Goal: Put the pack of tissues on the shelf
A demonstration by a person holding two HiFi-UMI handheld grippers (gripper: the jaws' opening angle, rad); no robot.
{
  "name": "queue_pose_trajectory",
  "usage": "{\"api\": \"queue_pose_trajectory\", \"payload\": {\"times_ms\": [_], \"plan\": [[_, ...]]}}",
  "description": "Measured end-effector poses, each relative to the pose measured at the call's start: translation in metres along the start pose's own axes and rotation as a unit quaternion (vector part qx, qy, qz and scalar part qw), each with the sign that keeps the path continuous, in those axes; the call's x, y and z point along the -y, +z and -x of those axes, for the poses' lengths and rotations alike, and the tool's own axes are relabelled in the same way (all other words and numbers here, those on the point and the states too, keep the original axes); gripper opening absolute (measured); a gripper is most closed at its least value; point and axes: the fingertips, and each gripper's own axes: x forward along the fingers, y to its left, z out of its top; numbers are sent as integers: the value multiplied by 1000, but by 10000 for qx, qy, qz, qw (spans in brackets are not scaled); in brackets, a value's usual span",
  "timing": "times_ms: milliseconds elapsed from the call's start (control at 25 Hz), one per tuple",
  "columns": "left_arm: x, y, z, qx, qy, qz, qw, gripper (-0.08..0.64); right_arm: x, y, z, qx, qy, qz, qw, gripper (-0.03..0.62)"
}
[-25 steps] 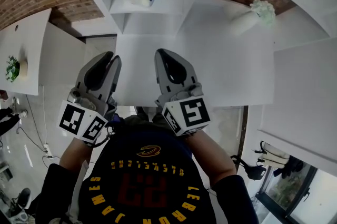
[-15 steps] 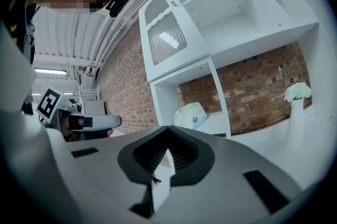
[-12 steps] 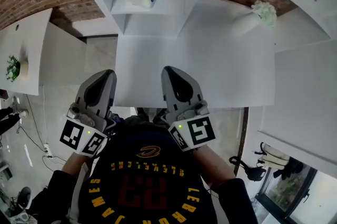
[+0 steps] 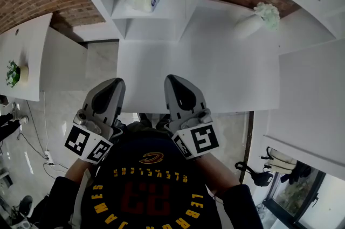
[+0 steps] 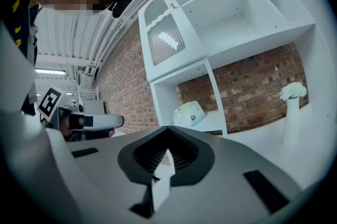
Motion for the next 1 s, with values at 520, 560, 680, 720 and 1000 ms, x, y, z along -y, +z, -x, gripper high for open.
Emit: {"api": "queue_pose_trajectory", "payload": {"times_ms": [520,560,680,720,1000], "plan": [[-3,0,3,-9,34,41,10000,3,-6,-4,1,-56,77,-46,9999,-2],[-4,0,3,-8,37,42,10000,3,-7,-5,1,-64,76,-50,9999,-2],[-4,-2,4,-21,54,69,10000,3,-8,-7,2,-101,74,-63,9999,-2],[-5,-1,4,-26,62,70,10000,3,-9,-6,2,-108,78,-65,9999,-2],[-17,8,-5,76,115,41,9999,3,-7,-5,-5,-104,101,-36,9999,-2]]}}
